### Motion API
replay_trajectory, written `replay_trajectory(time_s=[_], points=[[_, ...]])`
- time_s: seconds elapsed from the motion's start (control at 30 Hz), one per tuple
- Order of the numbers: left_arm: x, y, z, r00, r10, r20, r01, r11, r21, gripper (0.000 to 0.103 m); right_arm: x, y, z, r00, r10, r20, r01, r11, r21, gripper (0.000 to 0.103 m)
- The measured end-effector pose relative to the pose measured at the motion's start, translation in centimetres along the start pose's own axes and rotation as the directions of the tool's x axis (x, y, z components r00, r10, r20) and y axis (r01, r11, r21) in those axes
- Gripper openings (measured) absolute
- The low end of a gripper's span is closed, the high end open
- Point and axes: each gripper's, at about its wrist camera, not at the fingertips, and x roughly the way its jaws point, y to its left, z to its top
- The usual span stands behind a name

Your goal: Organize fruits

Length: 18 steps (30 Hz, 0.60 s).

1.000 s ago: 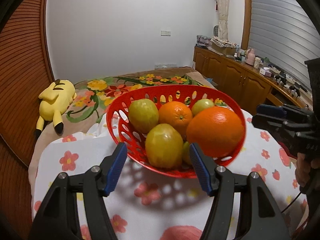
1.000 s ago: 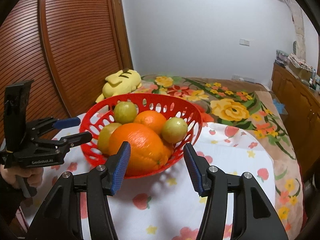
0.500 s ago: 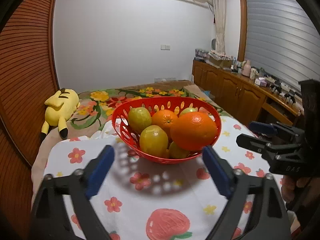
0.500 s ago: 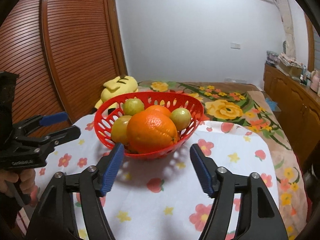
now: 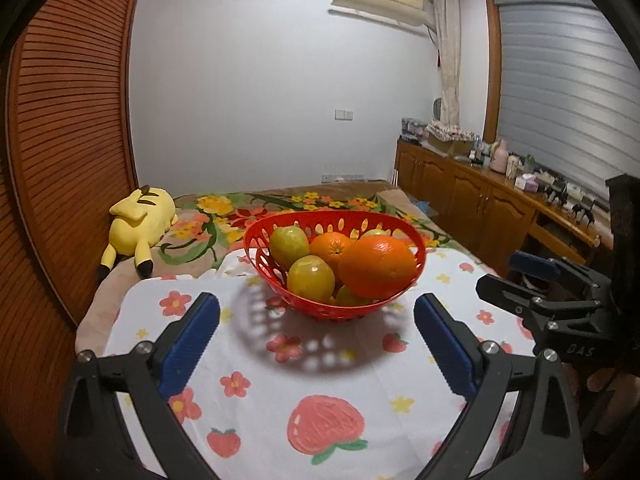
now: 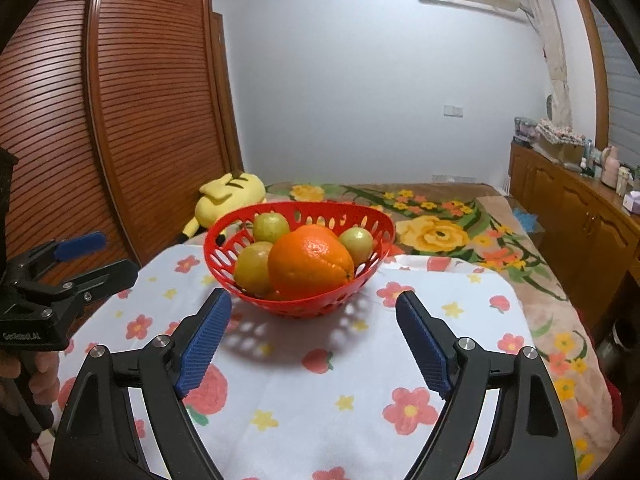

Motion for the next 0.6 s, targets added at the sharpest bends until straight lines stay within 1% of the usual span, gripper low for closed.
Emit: replay_trajectory(time_s=[0.07,0.17,0.33,0.47,0.6], points=[[-1.1,-0.3,-0.2,1.0,0.016,0.017,-0.016,1.0,0.005,0.099,-0.9,0.3,-0.1,1.0,-0.004,0.016,0.004,1.0,0.003,0.086],[-2.4,-0.4,-0.4,0.999,0.017,0.035,-0.017,1.0,0.007,0.099,-1.8,0.6,-0.2,0.999,-0.007,0.033,0.007,1.0,0.002,0.086],[-3.9,-0.5,-0.6,0.999,0.017,0.037,-0.017,1.0,0.0,0.099,-3.4,1.2,-0.3,0.998,-0.021,0.063,0.022,1.0,-0.005,0.086],[-4.9,-0.5,-0.7,0.998,0.032,0.05,-0.032,0.999,0.008,0.099,-4.8,1.3,-0.4,0.995,-0.034,0.096,0.035,0.999,-0.002,0.086],[-5.9,-0.4,-0.8,0.997,0.033,0.064,-0.033,0.999,0.004,0.099,-5.9,1.2,-0.7,0.993,-0.045,0.109,0.045,0.999,-0.001,0.086]])
